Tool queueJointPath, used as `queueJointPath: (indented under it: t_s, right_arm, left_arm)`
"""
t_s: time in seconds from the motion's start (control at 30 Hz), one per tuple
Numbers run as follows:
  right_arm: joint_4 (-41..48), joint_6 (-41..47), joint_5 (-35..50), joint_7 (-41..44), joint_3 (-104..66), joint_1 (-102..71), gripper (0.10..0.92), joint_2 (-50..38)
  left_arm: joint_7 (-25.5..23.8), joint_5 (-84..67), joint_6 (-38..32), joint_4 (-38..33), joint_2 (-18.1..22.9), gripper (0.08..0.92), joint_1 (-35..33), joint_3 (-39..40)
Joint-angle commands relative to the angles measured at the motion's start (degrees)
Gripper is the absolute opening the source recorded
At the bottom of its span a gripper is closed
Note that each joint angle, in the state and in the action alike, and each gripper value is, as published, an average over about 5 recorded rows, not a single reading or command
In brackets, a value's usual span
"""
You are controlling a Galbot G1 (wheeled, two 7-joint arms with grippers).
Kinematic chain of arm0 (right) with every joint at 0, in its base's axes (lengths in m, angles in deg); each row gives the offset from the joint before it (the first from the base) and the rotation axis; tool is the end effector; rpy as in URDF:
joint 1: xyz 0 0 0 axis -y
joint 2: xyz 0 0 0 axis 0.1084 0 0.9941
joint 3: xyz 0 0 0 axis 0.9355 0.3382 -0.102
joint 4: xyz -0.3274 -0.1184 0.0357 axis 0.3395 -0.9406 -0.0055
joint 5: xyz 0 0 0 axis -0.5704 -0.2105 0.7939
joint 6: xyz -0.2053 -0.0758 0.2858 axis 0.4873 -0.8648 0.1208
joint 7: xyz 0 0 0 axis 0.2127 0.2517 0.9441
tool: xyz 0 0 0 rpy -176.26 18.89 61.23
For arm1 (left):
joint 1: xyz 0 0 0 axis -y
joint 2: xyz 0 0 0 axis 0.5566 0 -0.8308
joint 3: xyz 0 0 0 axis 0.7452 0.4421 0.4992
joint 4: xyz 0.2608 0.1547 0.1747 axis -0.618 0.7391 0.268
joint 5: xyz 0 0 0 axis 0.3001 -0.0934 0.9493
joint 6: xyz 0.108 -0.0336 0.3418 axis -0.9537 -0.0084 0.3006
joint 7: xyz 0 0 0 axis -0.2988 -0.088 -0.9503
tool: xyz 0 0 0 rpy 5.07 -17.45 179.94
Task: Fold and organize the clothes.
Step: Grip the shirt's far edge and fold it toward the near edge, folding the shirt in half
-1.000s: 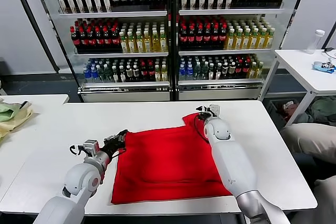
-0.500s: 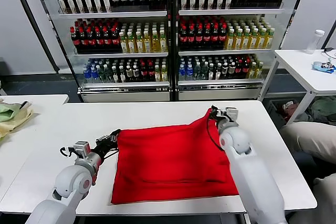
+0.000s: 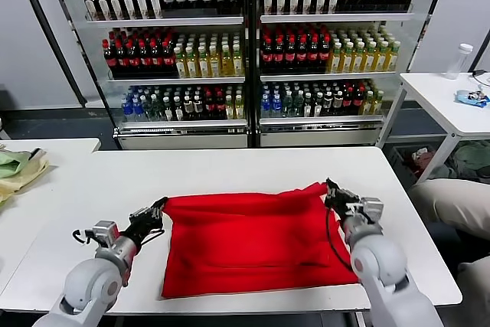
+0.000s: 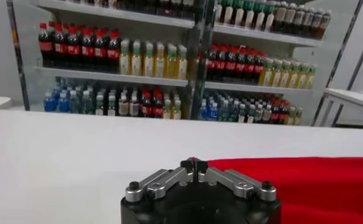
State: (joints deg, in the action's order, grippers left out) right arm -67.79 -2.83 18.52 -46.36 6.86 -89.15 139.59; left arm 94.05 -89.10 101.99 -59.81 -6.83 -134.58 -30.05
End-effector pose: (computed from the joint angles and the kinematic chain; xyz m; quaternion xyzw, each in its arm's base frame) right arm 0.3063 -0.0437 -0.2277 0.0280 -0.9864 -0.0415 0.1566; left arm 0.2945 0.1054 -0.2703 -0.0962 -0.9776 0.0513 0.1798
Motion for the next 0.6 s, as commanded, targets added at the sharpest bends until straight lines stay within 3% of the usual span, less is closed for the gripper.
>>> queueJointPath:
  t_s: [0.03, 0.33, 0.43, 0.6]
  right_arm:
    - [-10.18, 0.17, -1.21, -0.07, -5.28, -13.95, 0.112, -1.44]
    - [-13.82, 0.81, -5.15, -0.82, -6.19, -23.57, 0.122, -1.42]
    - [-18.57, 0.84, -6.19, 0.13, -9.18, -26.23, 0.175, -1.43]
    - [-23.11, 0.79, -5.12, 1.23, -13.9, -25.81, 0.31, -1.32]
  left_arm:
    - [-0.01, 0.35, 4.03, -9.53, -1.47, 0.086, -12.86, -3.49]
    - [2.13, 9.36, 10.99, -19.04, -4.92, 0.086, -21.57, -5.01]
    - [3.03, 8.35, 10.94, -21.17, -4.75, 0.115, -21.78, -7.41]
    - [8.41, 5.11, 8.91, -21.37, -1.26, 0.252, -18.56, -6.2]
